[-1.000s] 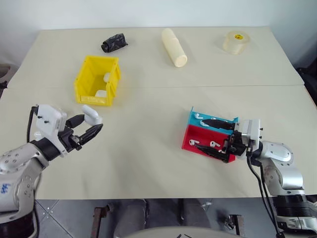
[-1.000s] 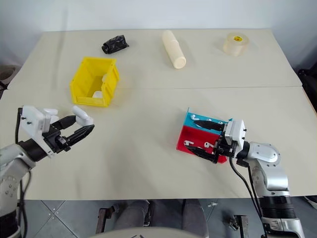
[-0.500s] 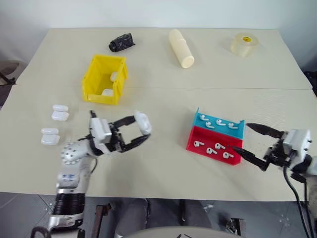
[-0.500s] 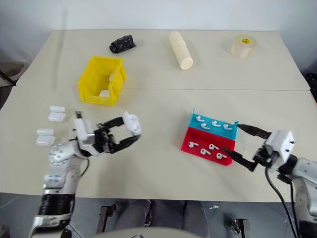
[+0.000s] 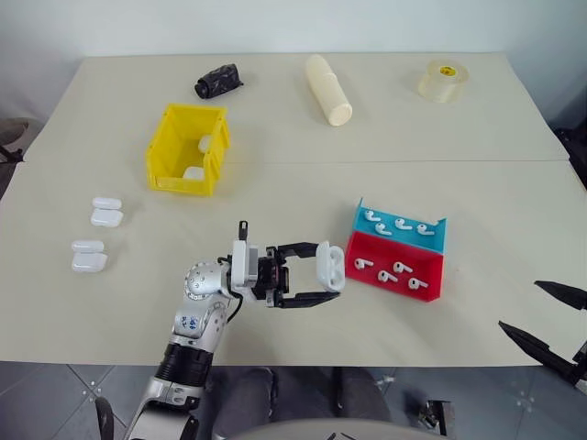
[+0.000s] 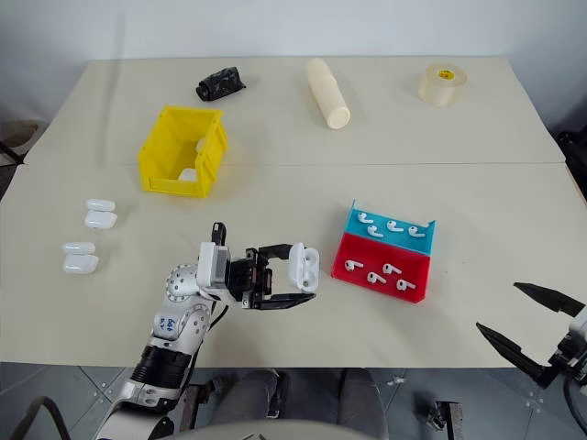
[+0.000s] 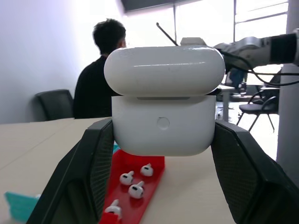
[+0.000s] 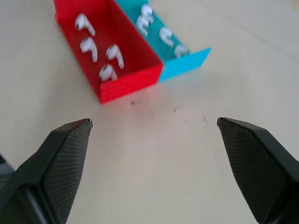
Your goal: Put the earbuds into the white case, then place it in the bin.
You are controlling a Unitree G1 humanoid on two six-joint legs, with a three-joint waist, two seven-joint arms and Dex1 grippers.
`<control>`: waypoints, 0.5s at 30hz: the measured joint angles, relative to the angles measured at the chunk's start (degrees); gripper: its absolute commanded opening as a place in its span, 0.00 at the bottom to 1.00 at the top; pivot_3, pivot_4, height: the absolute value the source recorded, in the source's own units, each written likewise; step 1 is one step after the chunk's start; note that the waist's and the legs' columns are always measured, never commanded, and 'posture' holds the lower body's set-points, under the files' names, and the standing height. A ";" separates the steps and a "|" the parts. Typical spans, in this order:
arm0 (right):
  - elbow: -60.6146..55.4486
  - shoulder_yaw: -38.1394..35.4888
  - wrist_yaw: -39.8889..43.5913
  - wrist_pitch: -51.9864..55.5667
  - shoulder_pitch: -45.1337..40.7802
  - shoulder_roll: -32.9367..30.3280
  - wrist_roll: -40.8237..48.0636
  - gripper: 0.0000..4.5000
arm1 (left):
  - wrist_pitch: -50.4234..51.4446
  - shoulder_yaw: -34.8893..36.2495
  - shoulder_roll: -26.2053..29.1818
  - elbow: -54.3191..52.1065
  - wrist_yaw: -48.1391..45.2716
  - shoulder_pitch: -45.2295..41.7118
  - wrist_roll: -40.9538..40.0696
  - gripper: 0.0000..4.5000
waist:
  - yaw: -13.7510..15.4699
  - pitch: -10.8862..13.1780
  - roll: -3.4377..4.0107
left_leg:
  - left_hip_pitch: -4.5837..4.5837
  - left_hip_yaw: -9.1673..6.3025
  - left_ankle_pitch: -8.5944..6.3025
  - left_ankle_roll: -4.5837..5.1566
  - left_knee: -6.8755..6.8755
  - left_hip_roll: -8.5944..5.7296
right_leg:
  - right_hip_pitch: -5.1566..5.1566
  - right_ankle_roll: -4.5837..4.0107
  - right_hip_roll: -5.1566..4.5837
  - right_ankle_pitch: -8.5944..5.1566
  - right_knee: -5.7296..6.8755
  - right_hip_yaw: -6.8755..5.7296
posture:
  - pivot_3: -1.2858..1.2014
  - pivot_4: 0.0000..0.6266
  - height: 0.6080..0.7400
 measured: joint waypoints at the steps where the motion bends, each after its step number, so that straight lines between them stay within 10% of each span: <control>1: -0.42 0.12 -0.28 1.10 -0.07 -0.74 -0.08 1.00 | -0.35 -0.15 -0.13 -0.01 -0.07 0.13 -0.01 0.61 | 0.03 0.00 0.01 | 0.00 0.00 0.00 0.00 0.00 0.01 | 0.00 0.00 0.00 0.00 -0.01 0.00 | 0.52 0.24 1.00; 15: -15.14 22.66 -13.46 42.92 -25.10 -26.37 8.00 1.00 | -0.28 -2.07 -0.96 -2.86 2.11 3.46 -0.38 0.61 | 1.06 -0.02 0.04 | -0.20 -0.14 -0.01 0.09 0.11 -0.03 | -0.01 0.13 -0.11 0.07 -0.23 -0.11 | 0.52 0.24 1.00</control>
